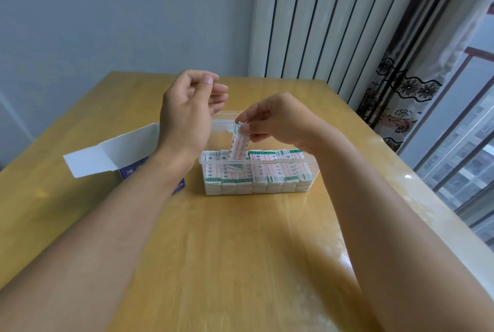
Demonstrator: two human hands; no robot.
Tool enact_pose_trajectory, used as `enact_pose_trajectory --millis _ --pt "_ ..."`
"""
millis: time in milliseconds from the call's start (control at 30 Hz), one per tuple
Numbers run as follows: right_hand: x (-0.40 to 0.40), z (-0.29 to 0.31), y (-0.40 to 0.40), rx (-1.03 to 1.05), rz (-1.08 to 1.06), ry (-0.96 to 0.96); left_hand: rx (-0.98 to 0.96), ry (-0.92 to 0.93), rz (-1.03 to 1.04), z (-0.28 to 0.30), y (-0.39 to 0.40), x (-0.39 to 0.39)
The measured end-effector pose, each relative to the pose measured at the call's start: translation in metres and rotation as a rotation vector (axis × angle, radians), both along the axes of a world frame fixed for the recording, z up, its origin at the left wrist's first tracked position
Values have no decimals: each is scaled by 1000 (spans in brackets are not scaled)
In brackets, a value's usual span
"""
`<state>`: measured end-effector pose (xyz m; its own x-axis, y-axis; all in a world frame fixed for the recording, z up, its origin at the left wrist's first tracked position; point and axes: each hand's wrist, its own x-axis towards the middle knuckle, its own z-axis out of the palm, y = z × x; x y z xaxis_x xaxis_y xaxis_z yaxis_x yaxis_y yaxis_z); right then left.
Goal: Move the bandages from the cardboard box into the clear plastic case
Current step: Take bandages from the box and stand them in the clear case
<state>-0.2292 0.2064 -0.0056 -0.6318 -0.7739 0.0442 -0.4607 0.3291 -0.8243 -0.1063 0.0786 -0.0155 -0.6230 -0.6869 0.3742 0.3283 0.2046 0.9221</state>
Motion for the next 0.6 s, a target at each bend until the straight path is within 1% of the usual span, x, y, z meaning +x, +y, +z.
enact_pose_trajectory --millis 67,167,333,367,500,600 --pt "-1 -6 -3 25 7 -2 -4 5 -6 0 1 0" --pt "1 -14 -11 5 11 -29 14 22 -21 2 2 0" --pt "10 -20 -29 -157 -1 -146 40 72 11 6 0 2" --pt "12 -21 -32 -140 -2 -133 48 80 16 7 0 2" --pt "17 -22 -37 37 11 -63 69 86 6 8 2 2" --pt "16 -23 -38 130 31 26 65 86 3 8 1 2"
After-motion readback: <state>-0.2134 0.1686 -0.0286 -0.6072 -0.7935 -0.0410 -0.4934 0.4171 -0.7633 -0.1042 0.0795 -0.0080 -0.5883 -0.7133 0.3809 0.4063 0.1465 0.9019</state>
